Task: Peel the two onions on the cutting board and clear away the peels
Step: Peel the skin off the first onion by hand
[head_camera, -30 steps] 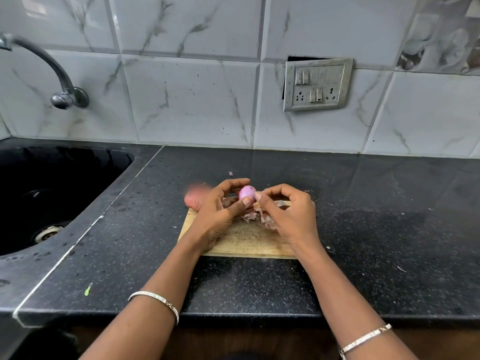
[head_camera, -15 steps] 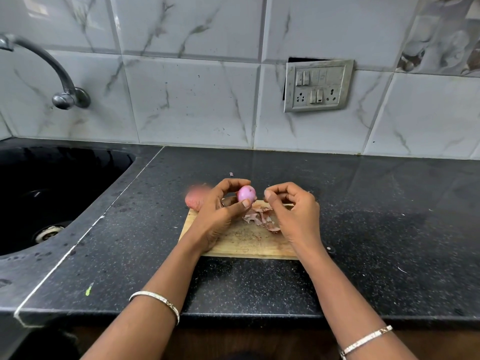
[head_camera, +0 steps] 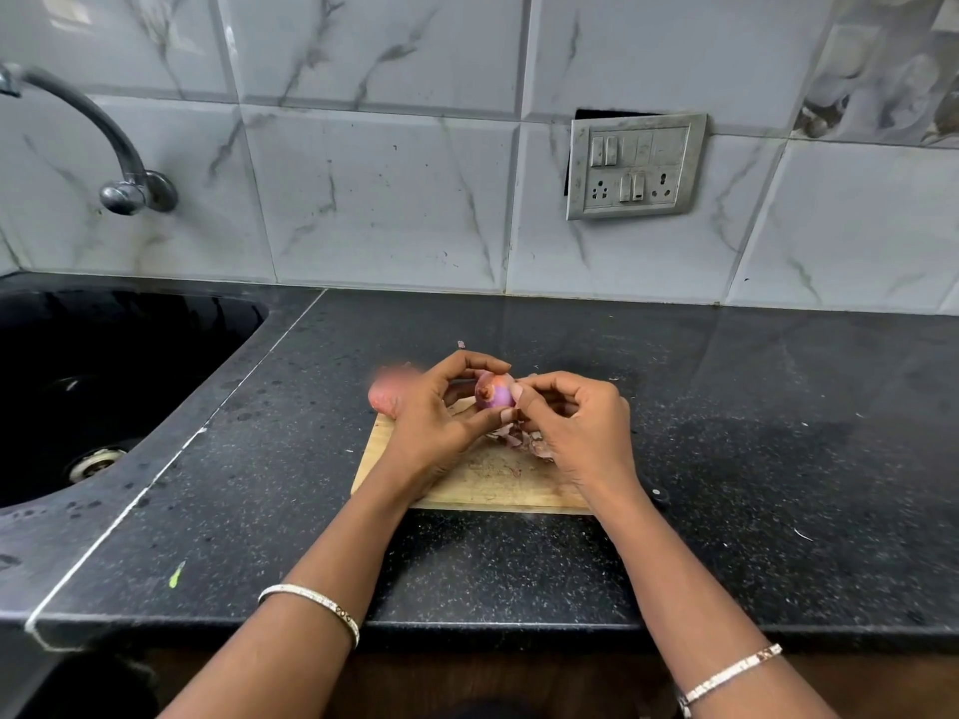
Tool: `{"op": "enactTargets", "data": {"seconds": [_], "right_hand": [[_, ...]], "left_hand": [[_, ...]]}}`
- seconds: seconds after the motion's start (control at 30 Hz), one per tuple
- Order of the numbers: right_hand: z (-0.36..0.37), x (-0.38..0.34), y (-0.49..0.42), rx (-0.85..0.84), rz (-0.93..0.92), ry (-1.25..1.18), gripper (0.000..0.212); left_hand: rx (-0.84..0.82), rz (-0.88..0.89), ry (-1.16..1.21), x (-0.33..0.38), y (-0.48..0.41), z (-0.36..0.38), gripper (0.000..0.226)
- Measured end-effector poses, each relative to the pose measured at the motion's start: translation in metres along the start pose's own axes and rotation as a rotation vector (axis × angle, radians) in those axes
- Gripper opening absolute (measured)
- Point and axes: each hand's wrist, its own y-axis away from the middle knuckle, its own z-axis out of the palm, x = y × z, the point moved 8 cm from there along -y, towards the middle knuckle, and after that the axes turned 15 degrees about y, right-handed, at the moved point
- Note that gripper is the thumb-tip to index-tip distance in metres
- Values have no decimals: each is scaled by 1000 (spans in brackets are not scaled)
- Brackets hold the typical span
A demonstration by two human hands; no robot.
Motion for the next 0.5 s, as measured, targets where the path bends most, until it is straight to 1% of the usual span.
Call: {"op": "enactTargets", "data": {"seconds": [0.13, 0.23, 0.37, 0.5], "right_hand": [[-1, -1, -1, 12, -20, 10, 16], [-3, -3, 0, 24, -35, 26, 19], [-2, -4, 0, 11, -34, 3, 11], [-2, 1, -1, 8, -6, -36, 6]], "left_hand": [[-11, -10, 0, -4, 0, 0, 49], [-3, -25, 25, -5, 0, 0, 54], [5, -28, 33, -5, -1, -1, 54], [11, 7, -25, -2, -1, -4, 50]]}}
